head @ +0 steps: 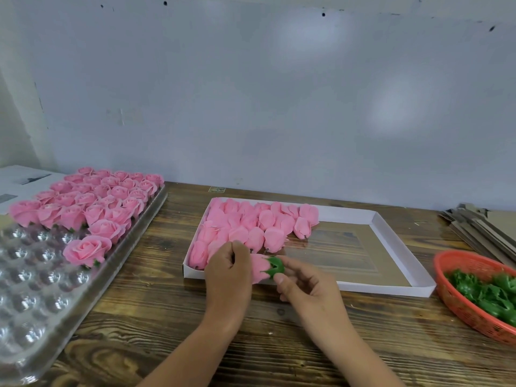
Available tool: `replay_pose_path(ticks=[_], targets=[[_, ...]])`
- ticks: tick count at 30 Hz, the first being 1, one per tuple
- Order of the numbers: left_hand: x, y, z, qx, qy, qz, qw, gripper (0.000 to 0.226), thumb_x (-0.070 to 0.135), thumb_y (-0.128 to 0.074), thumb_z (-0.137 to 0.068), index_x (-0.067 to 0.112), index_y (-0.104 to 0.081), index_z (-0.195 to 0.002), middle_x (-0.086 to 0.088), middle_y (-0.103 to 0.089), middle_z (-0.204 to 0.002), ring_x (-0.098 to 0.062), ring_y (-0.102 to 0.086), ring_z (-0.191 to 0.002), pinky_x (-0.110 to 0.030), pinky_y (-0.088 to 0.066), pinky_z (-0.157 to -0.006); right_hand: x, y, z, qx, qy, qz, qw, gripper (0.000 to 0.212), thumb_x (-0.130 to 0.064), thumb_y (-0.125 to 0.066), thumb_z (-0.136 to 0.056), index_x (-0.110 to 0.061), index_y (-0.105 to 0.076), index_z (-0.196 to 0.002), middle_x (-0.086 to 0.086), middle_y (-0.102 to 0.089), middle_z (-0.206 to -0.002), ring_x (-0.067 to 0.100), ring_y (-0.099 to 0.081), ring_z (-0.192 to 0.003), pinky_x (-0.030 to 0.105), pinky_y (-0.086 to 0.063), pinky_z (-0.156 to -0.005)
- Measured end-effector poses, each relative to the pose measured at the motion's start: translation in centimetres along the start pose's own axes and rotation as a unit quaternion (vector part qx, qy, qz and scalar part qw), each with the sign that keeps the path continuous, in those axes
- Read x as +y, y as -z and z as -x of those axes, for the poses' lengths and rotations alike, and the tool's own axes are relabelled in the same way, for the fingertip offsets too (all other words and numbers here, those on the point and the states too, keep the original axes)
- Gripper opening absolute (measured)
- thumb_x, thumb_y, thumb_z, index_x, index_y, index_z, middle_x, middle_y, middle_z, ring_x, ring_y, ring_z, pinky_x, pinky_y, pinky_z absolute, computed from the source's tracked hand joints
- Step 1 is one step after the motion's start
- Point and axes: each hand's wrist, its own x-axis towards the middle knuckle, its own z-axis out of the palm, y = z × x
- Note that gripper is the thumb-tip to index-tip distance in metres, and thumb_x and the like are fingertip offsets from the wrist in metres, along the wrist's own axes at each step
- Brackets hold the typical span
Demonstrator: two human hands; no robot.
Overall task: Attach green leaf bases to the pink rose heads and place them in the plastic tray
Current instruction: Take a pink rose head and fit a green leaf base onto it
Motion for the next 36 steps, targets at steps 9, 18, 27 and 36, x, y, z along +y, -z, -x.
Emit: replay_pose_path(ticks=[9, 18, 27, 36], targets=[[0.0, 0.0, -0.3, -0.011, 0.047, 0.015, 0.999, 0.047, 0.024, -0.041, -0.102, 0.019, -0.039, -0.055, 0.012, -0.033, -0.045, -0.004, -0.031, -0.044, -0.025, -0.028, -0.048, 0.2, 0.0, -0.2, 0.025, 0.009, 0.018, 0.999, 0.038, -0.007, -0.071, -0.087, -0.034, -0.069, -0.113, 0.005, -0.072, -0.087, 0.005, -0.062, -0.075, 0.026, -0.053, -0.074], [-0.4, -0.1, -0.4, -0.017, 0.043, 0.016, 0.999, 0.056, 0.021, -0.043, -0.101, 0.028, -0.039, -0.046, 0.013, -0.034, -0.044, -0.004, -0.031, -0.044, -0.018, -0.028, -0.042, -0.6, -0.3, 0.0, -0.006, -0.042, -0.091, 0.995, 0.032, 0.002, -0.066, -0.088, -0.02, -0.069, -0.111, 0.009, -0.077, -0.093, 0.014, -0.071, -0.079, 0.023, -0.056, -0.07], [-0.6, -0.1, -0.4, -0.01, 0.027, 0.001, 1.0, 0.048, 0.022, -0.042, -0.101, 0.02, -0.037, -0.054, 0.012, -0.033, -0.045, -0.004, -0.03, -0.044, -0.017, -0.028, -0.042, -0.8, -0.3, 0.1, -0.003, -0.049, -0.094, 0.994, 0.034, 0.012, -0.062, -0.087, -0.013, -0.067, -0.109, 0.002, -0.078, -0.099, 0.013, -0.073, -0.086, 0.023, -0.058, -0.075], [-0.5, 0.2, 0.2, -0.023, -0.03, -0.025, 0.999, 0.043, 0.03, -0.042, -0.101, 0.019, -0.041, -0.059, 0.014, -0.039, -0.048, -0.002, -0.036, -0.047, -0.014, -0.034, -0.046, -1.0, -0.5, 0.2, -0.002, -0.07, -0.118, 0.991, 0.029, 0.005, -0.059, -0.092, -0.021, -0.07, -0.097, 0.01, -0.077, -0.076, 0.013, -0.072, -0.065, 0.018, -0.056, -0.057]])
